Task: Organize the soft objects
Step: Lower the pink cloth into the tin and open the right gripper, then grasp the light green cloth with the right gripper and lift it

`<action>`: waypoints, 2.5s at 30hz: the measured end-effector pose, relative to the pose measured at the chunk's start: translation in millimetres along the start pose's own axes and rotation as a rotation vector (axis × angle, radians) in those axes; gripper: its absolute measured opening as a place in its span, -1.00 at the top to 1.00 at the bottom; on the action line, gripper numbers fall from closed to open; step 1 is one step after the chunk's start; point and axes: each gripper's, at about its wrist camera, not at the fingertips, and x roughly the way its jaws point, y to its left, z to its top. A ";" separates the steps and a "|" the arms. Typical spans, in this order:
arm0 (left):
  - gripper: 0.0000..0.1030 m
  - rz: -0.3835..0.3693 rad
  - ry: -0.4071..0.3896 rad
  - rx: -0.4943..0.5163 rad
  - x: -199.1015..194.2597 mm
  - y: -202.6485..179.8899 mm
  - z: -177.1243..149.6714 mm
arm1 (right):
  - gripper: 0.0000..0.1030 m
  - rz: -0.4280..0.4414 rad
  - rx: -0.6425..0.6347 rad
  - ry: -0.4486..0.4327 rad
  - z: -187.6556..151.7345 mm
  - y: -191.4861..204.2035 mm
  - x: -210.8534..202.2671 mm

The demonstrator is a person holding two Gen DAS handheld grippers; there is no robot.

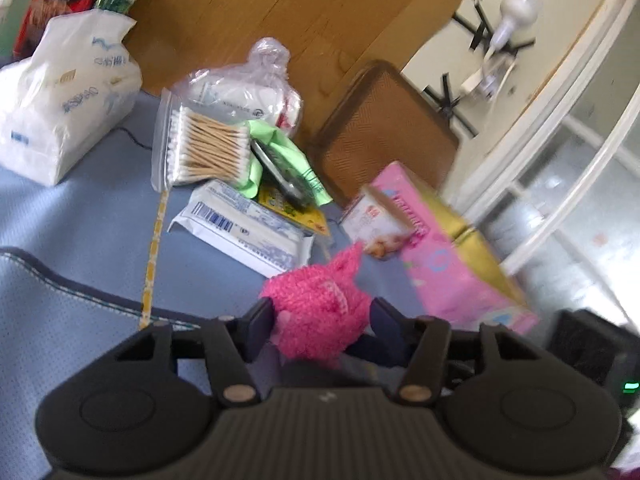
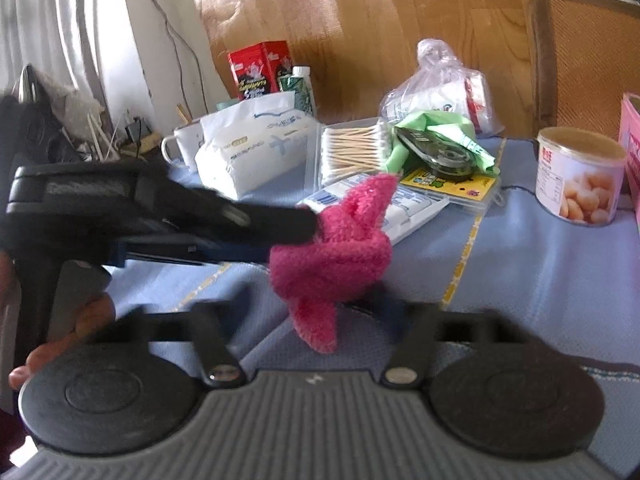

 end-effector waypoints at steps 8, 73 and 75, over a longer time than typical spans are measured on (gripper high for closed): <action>-0.03 -0.079 -0.025 0.156 15.4 -71.0 29.6 | 0.05 -0.203 -0.103 -0.235 1.5 -1.9 -50.4; -0.37 0.231 -0.173 -0.021 -10.9 52.0 32.8 | 0.68 -0.157 -0.218 0.012 29.6 8.5 -9.9; -0.37 0.235 -0.173 -0.022 -11.2 51.9 32.6 | 0.68 -0.150 -0.233 -0.001 12.1 17.8 -22.7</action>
